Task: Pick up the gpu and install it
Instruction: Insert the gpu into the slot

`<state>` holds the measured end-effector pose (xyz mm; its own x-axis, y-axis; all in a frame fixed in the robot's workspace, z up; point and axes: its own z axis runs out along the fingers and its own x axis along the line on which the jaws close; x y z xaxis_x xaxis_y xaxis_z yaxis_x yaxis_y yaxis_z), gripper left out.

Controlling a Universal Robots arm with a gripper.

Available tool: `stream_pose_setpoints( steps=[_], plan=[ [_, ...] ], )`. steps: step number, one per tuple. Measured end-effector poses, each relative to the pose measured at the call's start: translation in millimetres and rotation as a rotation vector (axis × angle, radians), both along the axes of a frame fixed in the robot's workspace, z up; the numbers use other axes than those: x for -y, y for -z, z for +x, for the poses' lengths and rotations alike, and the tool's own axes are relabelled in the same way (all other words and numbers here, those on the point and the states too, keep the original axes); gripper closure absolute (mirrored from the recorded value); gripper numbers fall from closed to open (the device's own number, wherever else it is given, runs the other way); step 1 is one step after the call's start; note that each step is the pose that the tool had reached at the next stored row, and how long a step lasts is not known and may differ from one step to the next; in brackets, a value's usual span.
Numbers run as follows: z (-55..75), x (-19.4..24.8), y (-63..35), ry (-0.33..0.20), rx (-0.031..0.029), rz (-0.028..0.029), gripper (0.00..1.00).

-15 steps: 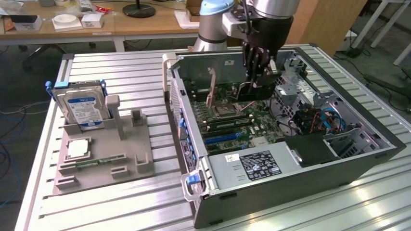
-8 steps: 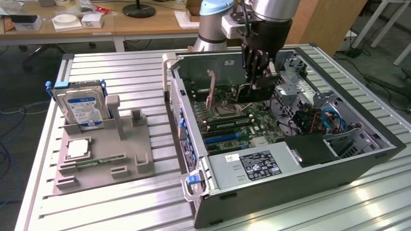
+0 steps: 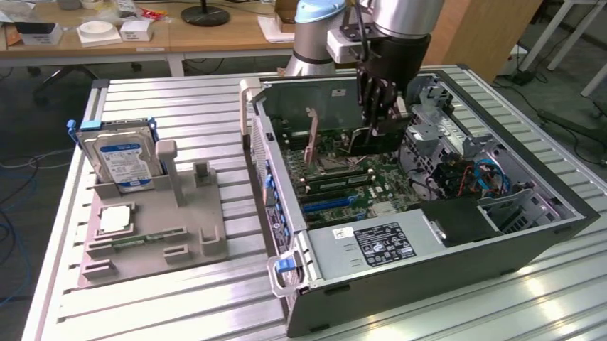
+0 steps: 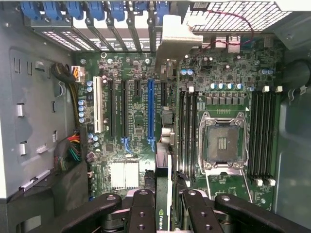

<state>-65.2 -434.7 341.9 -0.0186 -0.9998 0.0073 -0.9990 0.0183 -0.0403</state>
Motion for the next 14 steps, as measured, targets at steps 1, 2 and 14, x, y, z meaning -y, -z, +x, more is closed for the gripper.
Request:
stream_pose_setpoints(
  steps=[1, 2, 14],
  plan=[
    [0.0, 0.2, 0.8, 0.0, 0.0, 0.0001, 0.74],
    [0.0, 0.7, 1.6, 0.0, 0.0, -0.0001, 0.74],
    [0.0, 1.9, 14.4, 0.0, -0.0001, -0.0025, 0.74]
  ],
)
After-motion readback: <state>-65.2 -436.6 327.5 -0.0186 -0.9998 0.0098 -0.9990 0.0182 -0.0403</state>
